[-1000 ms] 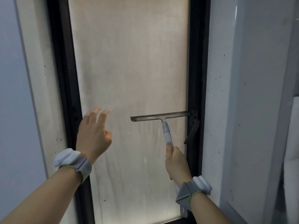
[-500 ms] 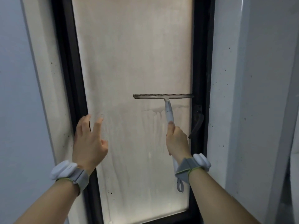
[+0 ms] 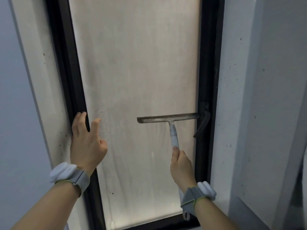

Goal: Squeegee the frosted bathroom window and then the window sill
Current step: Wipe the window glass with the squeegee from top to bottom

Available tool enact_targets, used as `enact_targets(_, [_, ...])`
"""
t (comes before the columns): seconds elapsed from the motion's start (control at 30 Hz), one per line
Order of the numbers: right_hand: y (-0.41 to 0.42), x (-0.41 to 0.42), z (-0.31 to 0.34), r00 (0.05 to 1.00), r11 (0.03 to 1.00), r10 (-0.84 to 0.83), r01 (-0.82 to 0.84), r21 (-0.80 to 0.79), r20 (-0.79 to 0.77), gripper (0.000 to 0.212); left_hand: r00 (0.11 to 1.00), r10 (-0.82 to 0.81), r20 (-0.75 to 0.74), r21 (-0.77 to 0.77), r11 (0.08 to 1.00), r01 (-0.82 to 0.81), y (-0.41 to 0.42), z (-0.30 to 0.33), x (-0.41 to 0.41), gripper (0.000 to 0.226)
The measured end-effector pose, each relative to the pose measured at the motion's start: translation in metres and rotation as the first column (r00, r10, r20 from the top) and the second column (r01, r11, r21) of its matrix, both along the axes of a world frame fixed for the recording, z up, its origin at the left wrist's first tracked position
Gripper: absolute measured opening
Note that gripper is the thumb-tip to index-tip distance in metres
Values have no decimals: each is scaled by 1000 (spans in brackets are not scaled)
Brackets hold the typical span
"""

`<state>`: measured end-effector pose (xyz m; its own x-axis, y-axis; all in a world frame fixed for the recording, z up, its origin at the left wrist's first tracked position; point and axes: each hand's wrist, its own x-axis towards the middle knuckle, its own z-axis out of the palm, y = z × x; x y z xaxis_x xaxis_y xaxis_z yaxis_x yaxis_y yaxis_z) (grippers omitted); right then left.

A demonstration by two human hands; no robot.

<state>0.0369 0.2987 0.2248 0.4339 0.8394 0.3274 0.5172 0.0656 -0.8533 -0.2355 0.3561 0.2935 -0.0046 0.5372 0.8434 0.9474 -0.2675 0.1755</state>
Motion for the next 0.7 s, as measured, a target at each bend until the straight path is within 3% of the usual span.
enact_targets(0.33, [-23, -6, 11, 999, 1000, 2, -2, 1, 35, 53, 1000, 9, -5, -6, 1000, -9, -12, 0, -7, 68])
enact_targets(0.57, [-4, -29, 83, 984, 993, 28, -47, 106, 174, 53, 1000, 6, 29, -66, 998, -4, -15, 0, -18, 68])
enact_targets(0.7, [7, -47, 126, 985, 982, 58, -85, 171, 161, 54, 999, 19, 34, -85, 996, -16, -17, 1, -17, 68])
